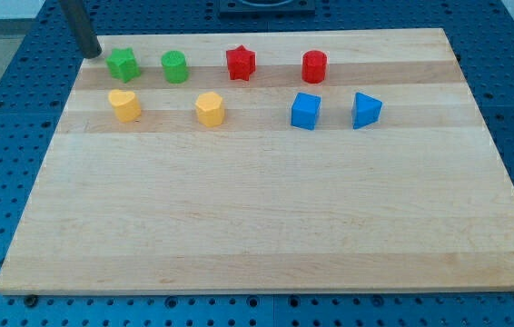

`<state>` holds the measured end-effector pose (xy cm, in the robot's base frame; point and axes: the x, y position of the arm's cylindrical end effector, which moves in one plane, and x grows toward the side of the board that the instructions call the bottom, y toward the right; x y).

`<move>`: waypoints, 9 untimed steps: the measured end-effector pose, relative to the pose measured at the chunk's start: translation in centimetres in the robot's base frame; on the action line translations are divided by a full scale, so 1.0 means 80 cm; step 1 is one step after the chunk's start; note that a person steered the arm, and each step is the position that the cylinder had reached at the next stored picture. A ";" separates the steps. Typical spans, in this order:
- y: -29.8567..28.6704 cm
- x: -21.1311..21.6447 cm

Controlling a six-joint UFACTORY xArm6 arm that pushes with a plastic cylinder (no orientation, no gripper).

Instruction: Push the green star to the yellow heart

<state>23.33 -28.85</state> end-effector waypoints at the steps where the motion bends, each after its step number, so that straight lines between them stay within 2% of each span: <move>1: 0.000 0.000; 9: 0.000 -0.019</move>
<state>21.77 -28.86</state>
